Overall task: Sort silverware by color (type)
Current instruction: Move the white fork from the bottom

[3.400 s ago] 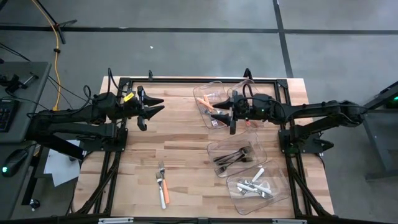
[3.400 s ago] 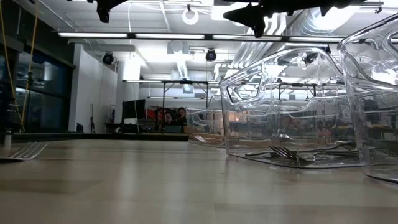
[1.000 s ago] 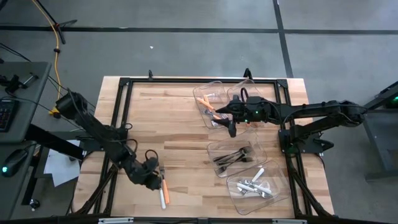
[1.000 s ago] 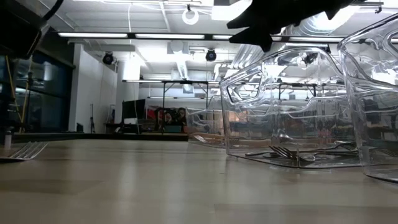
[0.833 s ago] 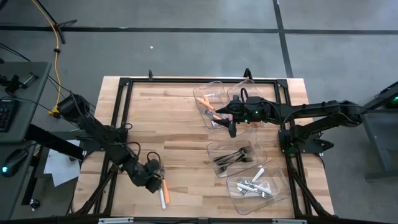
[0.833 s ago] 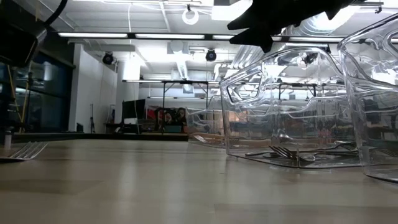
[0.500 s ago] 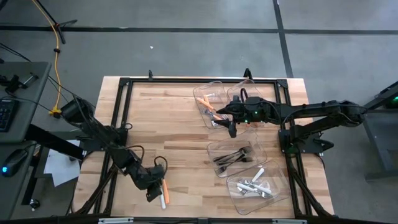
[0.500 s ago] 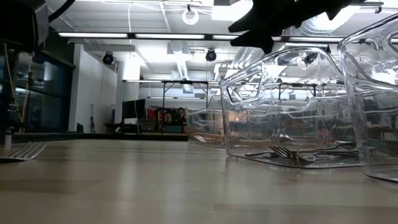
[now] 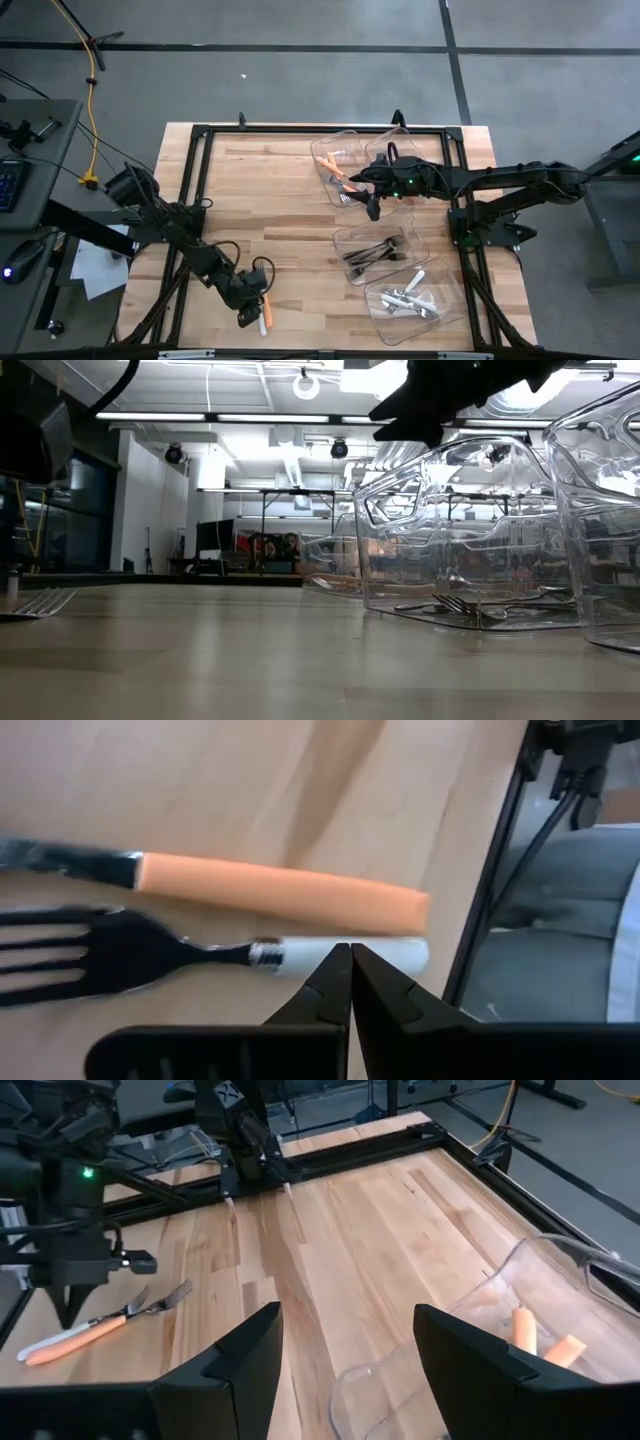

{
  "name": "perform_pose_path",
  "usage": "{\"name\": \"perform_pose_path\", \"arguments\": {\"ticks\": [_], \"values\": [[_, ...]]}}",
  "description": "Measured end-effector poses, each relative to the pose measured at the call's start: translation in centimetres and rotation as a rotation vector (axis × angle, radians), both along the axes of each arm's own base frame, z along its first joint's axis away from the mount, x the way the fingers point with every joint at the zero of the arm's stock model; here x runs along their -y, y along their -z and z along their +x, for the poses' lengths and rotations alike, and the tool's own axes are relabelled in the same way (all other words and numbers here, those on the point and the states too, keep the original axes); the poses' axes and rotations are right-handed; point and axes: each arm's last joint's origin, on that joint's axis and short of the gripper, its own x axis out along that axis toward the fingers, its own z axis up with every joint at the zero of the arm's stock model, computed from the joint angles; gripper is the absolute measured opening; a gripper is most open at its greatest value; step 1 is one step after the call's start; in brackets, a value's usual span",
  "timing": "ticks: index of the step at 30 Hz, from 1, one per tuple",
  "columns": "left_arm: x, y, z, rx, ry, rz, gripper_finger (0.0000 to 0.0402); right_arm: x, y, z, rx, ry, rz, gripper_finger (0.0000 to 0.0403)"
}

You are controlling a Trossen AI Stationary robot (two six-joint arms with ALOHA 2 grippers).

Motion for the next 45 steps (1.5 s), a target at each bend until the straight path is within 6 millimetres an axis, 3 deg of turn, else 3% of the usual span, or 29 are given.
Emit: {"name": "perform_pose_path", "arguments": {"ticks": [29, 45], "values": [[-0.2, 1.2, -0.2, -0.055, 0.011, 0.070, 0.0000, 0.0, 0.1, 0.0, -0.013, 0.002, 0.000, 0.0210], [-4.3, -1.2, -2.9, -0.156, 0.018, 0.415, 0.0000, 0.0, 0.1, 0.0, -0.012, 0.002, 0.002, 0.0210]]}}
